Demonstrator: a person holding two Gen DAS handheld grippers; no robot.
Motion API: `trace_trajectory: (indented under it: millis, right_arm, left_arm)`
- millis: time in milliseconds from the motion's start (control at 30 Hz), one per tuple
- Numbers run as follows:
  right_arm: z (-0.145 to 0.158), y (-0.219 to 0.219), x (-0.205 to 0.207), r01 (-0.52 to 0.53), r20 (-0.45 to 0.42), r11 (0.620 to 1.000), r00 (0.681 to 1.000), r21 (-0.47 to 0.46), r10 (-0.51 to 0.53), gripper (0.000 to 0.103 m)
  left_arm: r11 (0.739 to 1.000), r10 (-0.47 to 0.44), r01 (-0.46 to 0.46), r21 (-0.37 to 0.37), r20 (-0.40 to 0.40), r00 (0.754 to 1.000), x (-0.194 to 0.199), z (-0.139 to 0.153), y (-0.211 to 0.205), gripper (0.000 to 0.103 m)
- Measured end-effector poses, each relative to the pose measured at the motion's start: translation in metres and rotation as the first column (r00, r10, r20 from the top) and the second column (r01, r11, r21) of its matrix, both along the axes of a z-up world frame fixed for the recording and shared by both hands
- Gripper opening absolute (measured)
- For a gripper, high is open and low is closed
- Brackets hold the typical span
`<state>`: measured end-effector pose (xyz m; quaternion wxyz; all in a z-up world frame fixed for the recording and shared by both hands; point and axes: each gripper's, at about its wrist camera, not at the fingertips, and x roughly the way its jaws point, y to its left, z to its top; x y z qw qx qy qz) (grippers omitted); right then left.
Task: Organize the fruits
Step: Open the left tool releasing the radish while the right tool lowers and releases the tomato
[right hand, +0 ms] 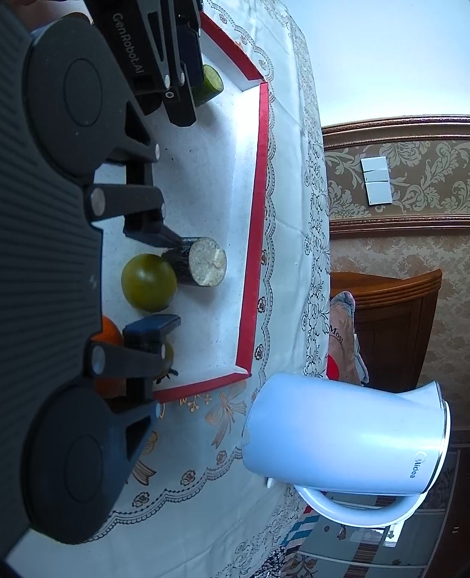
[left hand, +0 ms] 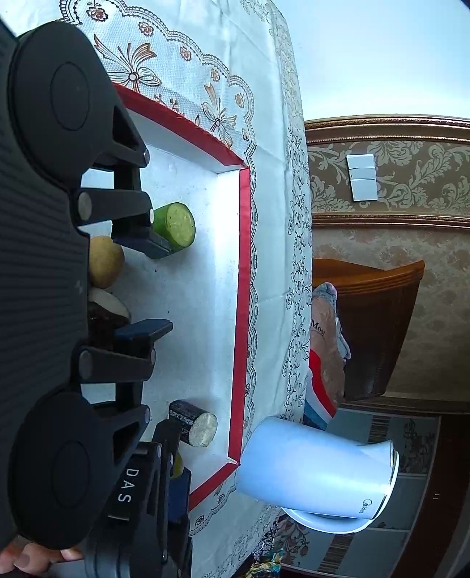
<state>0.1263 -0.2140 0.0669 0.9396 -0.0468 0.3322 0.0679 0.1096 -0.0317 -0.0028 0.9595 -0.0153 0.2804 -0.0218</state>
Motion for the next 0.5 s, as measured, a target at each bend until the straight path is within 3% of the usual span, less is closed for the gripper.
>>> trace_trajectory:
  millis: [300,500]
  right_arm:
    - [0.0028,0.005,-0.0075,-0.018,0.033,1.0,0.999,-0.01,0.018,0.075]
    - [0.0019,0.0052,-0.0091,-0.027,0.033,1.0,0.999,0.002,0.027,0.08]
  left_arm:
    - [1.0,0.005,-0.005,-0.007,0.005,1.0,-0.0001,-0.0003,0.0012,0.039]
    - [1.0,0.008,-0.008,-0.017,0.005,1.0,-0.0006,-0.0006,0.0029,0.039]
